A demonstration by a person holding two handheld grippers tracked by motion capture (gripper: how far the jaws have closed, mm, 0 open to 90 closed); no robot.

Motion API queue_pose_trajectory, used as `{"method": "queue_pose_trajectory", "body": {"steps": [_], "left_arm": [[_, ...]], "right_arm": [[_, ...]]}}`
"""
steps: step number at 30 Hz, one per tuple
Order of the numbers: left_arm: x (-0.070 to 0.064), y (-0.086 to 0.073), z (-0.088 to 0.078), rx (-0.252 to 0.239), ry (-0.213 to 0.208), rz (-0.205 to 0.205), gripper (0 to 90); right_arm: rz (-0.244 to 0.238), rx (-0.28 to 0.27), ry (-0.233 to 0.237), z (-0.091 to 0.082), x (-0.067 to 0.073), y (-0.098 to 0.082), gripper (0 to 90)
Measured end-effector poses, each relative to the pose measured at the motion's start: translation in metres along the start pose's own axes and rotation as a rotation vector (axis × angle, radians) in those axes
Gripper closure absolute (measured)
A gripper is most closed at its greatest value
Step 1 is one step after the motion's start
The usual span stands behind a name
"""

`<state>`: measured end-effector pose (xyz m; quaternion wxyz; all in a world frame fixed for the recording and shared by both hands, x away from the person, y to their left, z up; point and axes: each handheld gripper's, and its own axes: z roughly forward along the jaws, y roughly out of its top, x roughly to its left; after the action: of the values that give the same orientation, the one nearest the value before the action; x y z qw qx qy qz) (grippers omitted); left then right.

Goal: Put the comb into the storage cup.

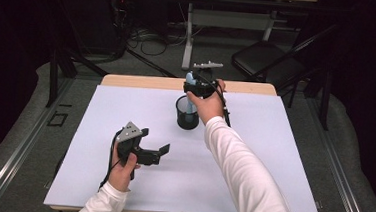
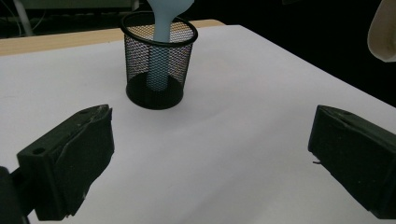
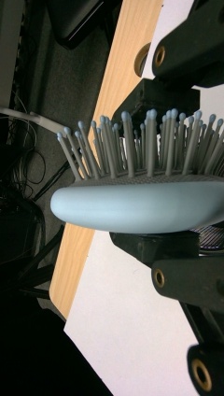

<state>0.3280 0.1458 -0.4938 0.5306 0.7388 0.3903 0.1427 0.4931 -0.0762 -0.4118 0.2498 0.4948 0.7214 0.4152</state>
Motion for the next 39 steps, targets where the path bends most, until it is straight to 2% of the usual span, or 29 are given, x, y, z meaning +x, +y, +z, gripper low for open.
{"method": "queue_pose_trajectory", "body": {"steps": [13, 19, 25, 28, 32, 36, 39], "left_arm": [[0.0002, 0.0000, -0.0001, -0.001, 0.001, -0.002, 0.5], [0.0005, 0.0001, -0.0005, -0.001, 0.003, -0.003, 0.6], [0.0009, 0.0003, -0.0010, -0.002, 0.001, -0.005, 0.5], [0.0006, 0.0002, -0.0008, -0.002, 0.001, -0.004, 0.6], [0.0005, 0.0001, -0.0004, -0.001, 0.003, -0.004, 0.6], [0.0008, -0.0004, 0.0001, 0.000, 0.000, -0.004, 0.5], [0.0007, -0.0005, 0.0003, 0.000, -0.001, -0.004, 0.5]], "right_arm": [[0.010, 0.008, 0.006, -0.0003, -0.0015, 0.0002, 45.1], [0.018, 0.007, 0.000, 0.0005, -0.0006, 0.0001, 41.1], [0.028, 0.012, -0.008, 0.0010, -0.0006, -0.0001, 35.4], [0.031, 0.010, -0.014, 0.0010, -0.0017, 0.0002, 29.9], [0.032, 0.033, -0.020, 0.0011, -0.0033, 0.0000, 23.3], [0.033, 0.046, -0.038, 0.0016, -0.0048, 0.0000, 14.5], [0.027, 0.055, -0.063, 0.0015, -0.0049, 0.0003, 13.6]]}}
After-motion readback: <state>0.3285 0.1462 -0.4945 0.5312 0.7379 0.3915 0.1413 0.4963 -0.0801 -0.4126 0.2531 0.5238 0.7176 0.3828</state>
